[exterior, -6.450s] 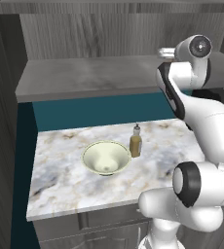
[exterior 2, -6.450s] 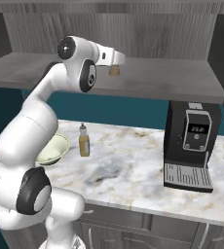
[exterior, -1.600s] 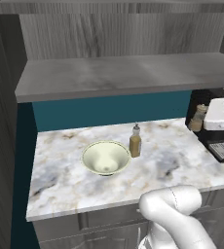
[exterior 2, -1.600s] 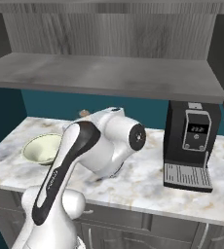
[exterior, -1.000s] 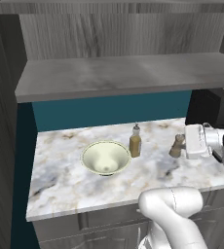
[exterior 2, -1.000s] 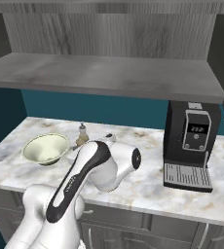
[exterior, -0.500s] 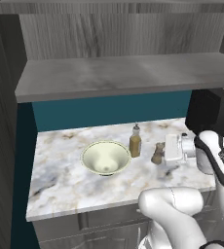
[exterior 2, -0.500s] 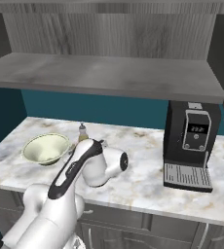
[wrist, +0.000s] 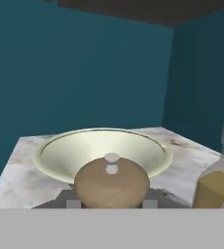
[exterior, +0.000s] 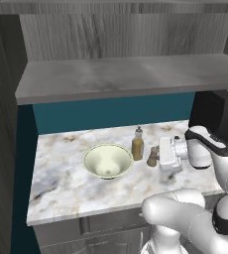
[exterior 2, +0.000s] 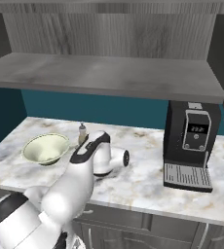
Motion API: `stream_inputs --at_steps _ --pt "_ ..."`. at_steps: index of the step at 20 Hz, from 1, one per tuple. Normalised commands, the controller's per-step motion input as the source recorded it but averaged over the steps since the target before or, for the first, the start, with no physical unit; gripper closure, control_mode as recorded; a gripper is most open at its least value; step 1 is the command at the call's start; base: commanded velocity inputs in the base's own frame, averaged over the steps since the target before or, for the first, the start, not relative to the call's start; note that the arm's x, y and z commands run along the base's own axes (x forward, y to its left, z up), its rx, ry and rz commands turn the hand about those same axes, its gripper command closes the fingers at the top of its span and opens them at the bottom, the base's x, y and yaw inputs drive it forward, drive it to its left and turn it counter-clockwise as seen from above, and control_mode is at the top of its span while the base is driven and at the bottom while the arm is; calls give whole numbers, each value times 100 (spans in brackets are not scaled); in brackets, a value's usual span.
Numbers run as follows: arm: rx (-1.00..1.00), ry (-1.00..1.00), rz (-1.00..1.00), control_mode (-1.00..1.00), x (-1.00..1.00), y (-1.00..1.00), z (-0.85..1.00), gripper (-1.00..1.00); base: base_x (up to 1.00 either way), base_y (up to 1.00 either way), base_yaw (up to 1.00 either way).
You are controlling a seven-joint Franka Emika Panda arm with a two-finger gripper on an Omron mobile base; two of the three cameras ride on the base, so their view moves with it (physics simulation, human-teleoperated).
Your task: Retrieve the bottle and the shaker from the cabinet and place them next to the mixing bowl on the counter. Then add garlic from the fridge to the mixing bowl.
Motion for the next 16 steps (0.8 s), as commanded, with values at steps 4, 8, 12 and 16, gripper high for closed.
stream_inputs --at_steps 4,8,12,16 --pt "0 -2 14 -100 16 -38 -11 100 0 0 0" --pt "-5 0 1 -100 25 -2 -23 100 0 0 0" --pt "-1 0 0 -100 35 1 -29 100 0 0 0" --pt "0 0 0 -100 30 15 -33 100 0 0 0"
